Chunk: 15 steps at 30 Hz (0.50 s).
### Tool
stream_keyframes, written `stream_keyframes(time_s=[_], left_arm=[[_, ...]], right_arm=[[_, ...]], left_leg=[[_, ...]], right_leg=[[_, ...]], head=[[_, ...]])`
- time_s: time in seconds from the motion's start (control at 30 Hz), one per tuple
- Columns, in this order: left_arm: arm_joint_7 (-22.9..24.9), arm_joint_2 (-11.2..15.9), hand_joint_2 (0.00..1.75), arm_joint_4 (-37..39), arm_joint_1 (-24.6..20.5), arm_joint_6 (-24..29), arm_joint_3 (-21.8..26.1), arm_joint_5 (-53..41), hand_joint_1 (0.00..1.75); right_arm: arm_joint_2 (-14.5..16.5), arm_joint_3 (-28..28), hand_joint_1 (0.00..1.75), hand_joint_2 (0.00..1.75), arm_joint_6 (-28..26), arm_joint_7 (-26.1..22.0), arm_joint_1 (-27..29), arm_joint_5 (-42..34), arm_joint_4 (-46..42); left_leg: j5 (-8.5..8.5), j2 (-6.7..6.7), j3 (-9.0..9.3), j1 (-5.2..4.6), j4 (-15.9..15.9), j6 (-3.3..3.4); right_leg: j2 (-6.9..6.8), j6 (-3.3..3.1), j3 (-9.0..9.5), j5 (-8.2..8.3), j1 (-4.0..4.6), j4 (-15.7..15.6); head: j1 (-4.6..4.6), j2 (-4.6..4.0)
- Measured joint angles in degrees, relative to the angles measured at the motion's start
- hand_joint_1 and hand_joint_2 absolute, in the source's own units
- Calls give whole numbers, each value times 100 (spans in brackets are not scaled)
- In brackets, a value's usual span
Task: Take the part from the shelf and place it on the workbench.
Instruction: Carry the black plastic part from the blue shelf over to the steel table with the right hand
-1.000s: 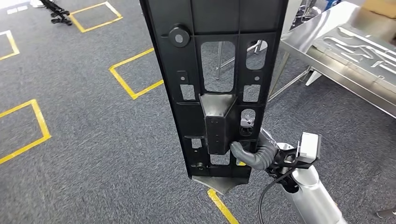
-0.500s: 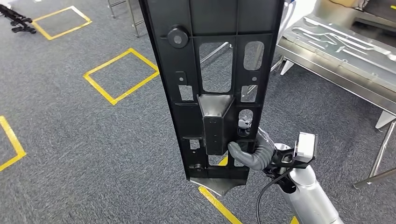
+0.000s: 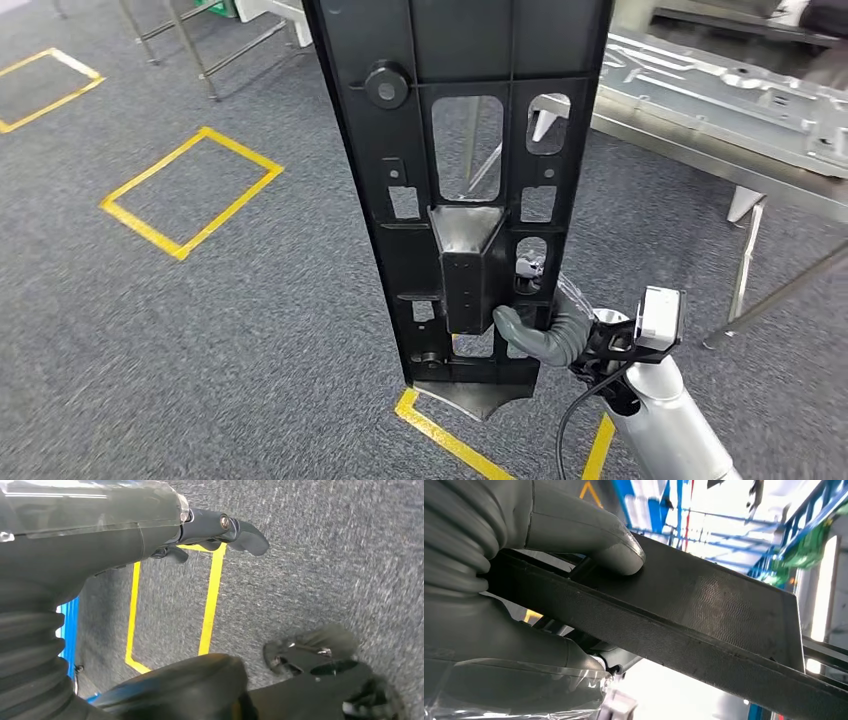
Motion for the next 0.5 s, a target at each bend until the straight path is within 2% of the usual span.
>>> stream_keyframes(time_s=[0.03, 0.07, 0.1, 0.13, 0.2, 0.27, 0.3, 0.33, 0.37, 0.4, 0.43, 0.47, 0.5], left_arm=[[7, 3, 175, 0, 5, 2, 0, -1, 0], [10, 4, 175, 0, 3, 3, 0, 1, 0], [13, 1, 175, 0, -5, 3, 0, 1, 0], [15, -6, 175, 1, -10, 3, 0, 2, 0], [17, -17, 175, 2, -7, 4, 0, 3, 0], [19, -18, 175, 2, 13, 5, 0, 7, 0], [19, -17, 175, 2, 21, 5, 0, 9, 0], [19, -16, 175, 2, 27, 5, 0, 13, 0], [19, -15, 175, 2, 30, 6, 0, 16, 0], [19, -14, 175, 2, 32, 8, 0, 19, 0], [19, -14, 175, 2, 32, 11, 0, 21, 0], [17, -13, 175, 2, 32, 15, 0, 22, 0], [15, -11, 175, 2, 32, 19, 0, 22, 0]], right_arm=[[0, -3, 171, 175, 2, -2, 0, -1, 2], [0, -10, 171, 175, 3, -4, 3, -1, 4], [0, -19, 171, 175, 7, -7, 5, -1, 5], [5, -32, 171, 175, 10, -8, 11, -1, 4], [22, -63, 171, 175, 17, -17, 1, -1, 3], [41, -80, 171, 175, 20, -26, -14, -2, 15], [45, -81, 171, 175, 25, -27, -14, -3, 28], [49, -81, 171, 175, 32, -28, -10, -3, 44], [50, -81, 171, 175, 39, -28, -7, -3, 58], [50, -81, 171, 175, 46, -28, -8, -3, 68], [50, -81, 171, 175, 54, -30, -12, -3, 74], [51, -82, 171, 175, 63, -33, -21, -4, 78], [52, -81, 171, 175, 73, -38, -31, -4, 78]], left_leg=[[38, -94, 68, -3, -195, 17], [15, -129, 93, -9, -257, 34], [22, -87, 112, -7, -304, 57], [49, -30, 130, 1, -334, 89], [108, 95, 173, 29, -425, 157], [128, 225, 188, 27, -463, 192], [125, 294, 186, 24, -463, 197], [119, 359, 186, 22, -460, 193], [108, 423, 190, 23, -455, 187], [92, 484, 197, 26, -446, 174], [71, 539, 209, 29, -432, 155], [43, 590, 219, 24, -416, 127], [12, 635, 227, 12, -392, 93]], right_leg=[[57, 31, -23, 13, -11, 2], [112, 71, -46, 32, -24, -5], [172, 114, -64, 57, -33, -22], [162, 148, -74, 64, -36, -31], [-61, 203, -163, -53, -13, 136], [-339, 253, -463, -381, -25, 756], [-387, 281, -650, -532, -46, 1138], [-408, 306, -787, -604, -68, 1417], [-425, 328, -824, -568, -88, 1495], [-455, 346, -741, -431, -106, 1340], [-515, 357, -552, -234, -119, 988], [-632, 353, -333, -89, -110, 587], [-718, 323, -160, 13, -93, 253]], head=[[0, 0], [-1, 0], [-1, 0], [-1, 0], [1, 0], [2, 0], [2, 0], [2, 0], [2, 0], [2, 0], [2, 0], [2, 0], [2, 0]])
